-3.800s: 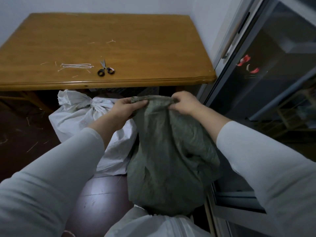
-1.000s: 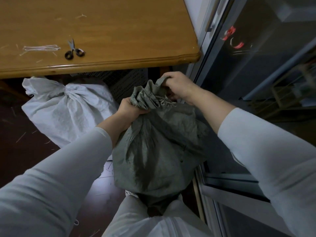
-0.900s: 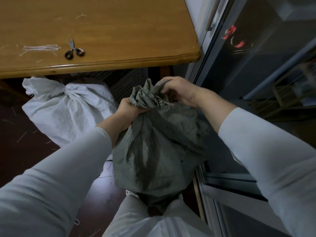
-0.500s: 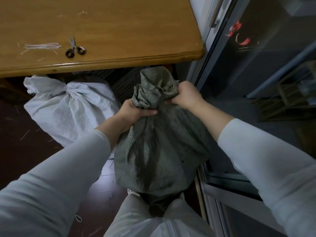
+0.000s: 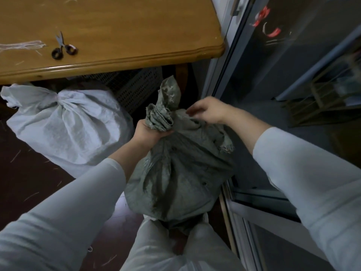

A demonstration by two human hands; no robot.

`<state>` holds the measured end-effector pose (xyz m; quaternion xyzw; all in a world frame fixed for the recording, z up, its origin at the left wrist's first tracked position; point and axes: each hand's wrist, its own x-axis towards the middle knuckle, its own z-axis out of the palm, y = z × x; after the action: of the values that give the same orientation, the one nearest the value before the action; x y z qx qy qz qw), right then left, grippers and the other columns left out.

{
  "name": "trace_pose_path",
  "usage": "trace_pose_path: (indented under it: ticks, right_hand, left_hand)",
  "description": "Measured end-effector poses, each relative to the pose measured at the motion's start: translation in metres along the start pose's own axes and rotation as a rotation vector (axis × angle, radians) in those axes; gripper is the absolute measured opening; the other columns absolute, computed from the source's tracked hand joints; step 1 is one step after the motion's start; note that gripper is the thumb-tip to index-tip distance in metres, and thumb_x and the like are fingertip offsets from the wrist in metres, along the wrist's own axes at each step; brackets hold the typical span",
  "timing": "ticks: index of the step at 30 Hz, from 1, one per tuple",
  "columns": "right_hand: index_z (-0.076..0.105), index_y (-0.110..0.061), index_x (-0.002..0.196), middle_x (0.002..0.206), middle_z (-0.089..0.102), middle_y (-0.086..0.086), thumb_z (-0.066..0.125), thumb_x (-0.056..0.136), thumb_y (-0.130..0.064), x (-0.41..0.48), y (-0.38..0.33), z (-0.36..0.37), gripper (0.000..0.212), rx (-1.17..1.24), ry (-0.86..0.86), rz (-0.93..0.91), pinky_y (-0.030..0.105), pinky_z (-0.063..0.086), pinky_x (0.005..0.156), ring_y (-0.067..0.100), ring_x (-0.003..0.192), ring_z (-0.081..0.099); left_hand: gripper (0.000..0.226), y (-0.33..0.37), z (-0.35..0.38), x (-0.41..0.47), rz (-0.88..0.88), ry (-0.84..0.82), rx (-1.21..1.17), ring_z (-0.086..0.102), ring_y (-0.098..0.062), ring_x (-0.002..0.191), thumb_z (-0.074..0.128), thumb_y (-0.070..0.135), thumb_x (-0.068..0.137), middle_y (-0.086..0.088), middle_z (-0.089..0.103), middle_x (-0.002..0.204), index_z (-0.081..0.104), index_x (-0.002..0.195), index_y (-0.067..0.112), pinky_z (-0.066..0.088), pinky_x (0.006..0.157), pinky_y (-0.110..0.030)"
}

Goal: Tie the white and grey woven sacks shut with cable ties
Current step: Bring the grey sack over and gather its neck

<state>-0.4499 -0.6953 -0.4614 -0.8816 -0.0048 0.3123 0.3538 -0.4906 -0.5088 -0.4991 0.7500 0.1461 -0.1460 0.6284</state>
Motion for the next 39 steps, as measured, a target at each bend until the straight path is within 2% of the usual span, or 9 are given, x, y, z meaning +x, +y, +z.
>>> trace_pose_path:
  ticks: [2, 5, 8, 11, 15, 23, 26, 36, 39]
  right_hand:
    - [0.049, -0.025, 0.134, 0.114, 0.058, -0.004, 0.058, 0.083, 0.002, 0.001, 0.011, 0.015, 0.058, -0.061, -0.183, 0.065, 0.023, 0.054, 0.049, 0.021, 0.085, 0.067]
    - [0.057, -0.025, 0.122, 0.087, 0.065, 0.000, 0.066, 0.076, -0.010, 0.001, 0.019, 0.030, 0.049, -0.162, -0.296, 0.085, 0.026, 0.051, 0.055, 0.019, 0.066, 0.064]
    - [0.069, -0.021, 0.094, 0.089, 0.065, 0.002, 0.061, 0.084, -0.024, 0.004, 0.018, 0.032, 0.013, -0.258, -0.098, 0.025, 0.023, 0.046, 0.067, 0.020, 0.088, 0.061]
    - [0.057, -0.018, 0.127, 0.126, 0.058, 0.002, 0.061, 0.089, -0.016, 0.008, 0.011, 0.034, 0.039, 0.034, -0.039, -0.092, 0.016, 0.043, 0.090, 0.014, 0.115, 0.053]
    - [0.044, -0.016, 0.138, 0.127, 0.057, 0.001, 0.061, 0.087, -0.004, 0.009, 0.007, 0.053, 0.054, 0.131, -0.091, -0.103, 0.017, 0.043, 0.094, 0.011, 0.115, 0.054]
    - [0.072, -0.006, 0.099, 0.087, 0.067, 0.005, 0.071, 0.080, -0.009, 0.004, 0.011, 0.040, 0.019, 0.204, 0.121, 0.049, 0.021, 0.050, 0.073, 0.011, 0.080, 0.059]
    - [0.070, -0.012, 0.095, 0.076, 0.061, 0.001, 0.061, 0.084, -0.002, 0.000, 0.023, 0.036, 0.017, 0.139, 0.124, 0.133, 0.012, 0.045, 0.050, 0.010, 0.064, 0.054]
    - [0.056, -0.015, 0.109, 0.110, 0.056, 0.004, 0.048, 0.088, -0.021, -0.001, 0.032, 0.061, 0.023, -0.440, -0.037, 0.165, 0.027, 0.038, 0.074, 0.023, 0.096, 0.052]
    - [0.060, -0.018, 0.105, 0.112, 0.060, 0.004, 0.051, 0.088, -0.021, 0.000, 0.036, 0.059, 0.019, -0.310, 0.086, 0.164, 0.028, 0.040, 0.077, 0.022, 0.095, 0.053]
  left_hand:
    - [0.045, -0.003, -0.002, 0.001, -0.025, 0.017, -0.031, 0.059, -0.021, 0.101, 0.073, -0.009, 0.070, -0.013, 0.063, 0.113, 0.060, 0.114, -0.007, 0.050, 0.089, -0.033]
    - [0.044, -0.010, -0.006, 0.004, -0.080, 0.011, -0.055, 0.063, -0.029, 0.104, 0.076, -0.005, 0.069, -0.017, 0.065, 0.114, 0.063, 0.111, -0.005, 0.052, 0.092, -0.046]
    - [0.045, -0.017, -0.009, 0.006, -0.119, -0.011, -0.081, 0.063, -0.030, 0.105, 0.077, -0.003, 0.069, -0.016, 0.066, 0.114, 0.064, 0.112, -0.002, 0.052, 0.092, -0.048]
    - [0.045, -0.017, -0.008, 0.005, -0.136, -0.028, -0.123, 0.064, -0.030, 0.104, 0.078, -0.002, 0.068, -0.015, 0.067, 0.112, 0.065, 0.111, -0.002, 0.052, 0.091, -0.047]
    - [0.040, -0.013, -0.006, 0.000, -0.119, -0.018, -0.099, 0.064, -0.029, 0.098, 0.074, -0.005, 0.070, -0.010, 0.067, 0.102, 0.064, 0.109, -0.002, 0.053, 0.088, -0.042]
    - [0.031, -0.009, -0.001, -0.006, -0.078, -0.041, -0.095, 0.063, -0.018, 0.089, 0.072, 0.000, 0.077, 0.000, 0.065, 0.093, 0.065, 0.107, 0.003, 0.050, 0.082, -0.032]
    - [0.022, -0.010, -0.007, -0.004, -0.096, -0.033, -0.117, 0.064, -0.021, 0.090, 0.072, 0.002, 0.077, 0.001, 0.067, 0.090, 0.068, 0.097, 0.011, 0.053, 0.085, -0.037]
    - [0.019, -0.016, -0.010, 0.003, -0.170, -0.153, -0.120, 0.065, -0.031, 0.101, 0.075, 0.005, 0.076, -0.014, 0.069, 0.106, 0.069, 0.092, 0.015, 0.053, 0.089, -0.050]
    - [0.023, -0.013, -0.010, 0.005, -0.203, -0.212, -0.133, 0.065, -0.031, 0.102, 0.073, 0.008, 0.078, -0.016, 0.068, 0.109, 0.068, 0.099, 0.010, 0.052, 0.091, -0.050]
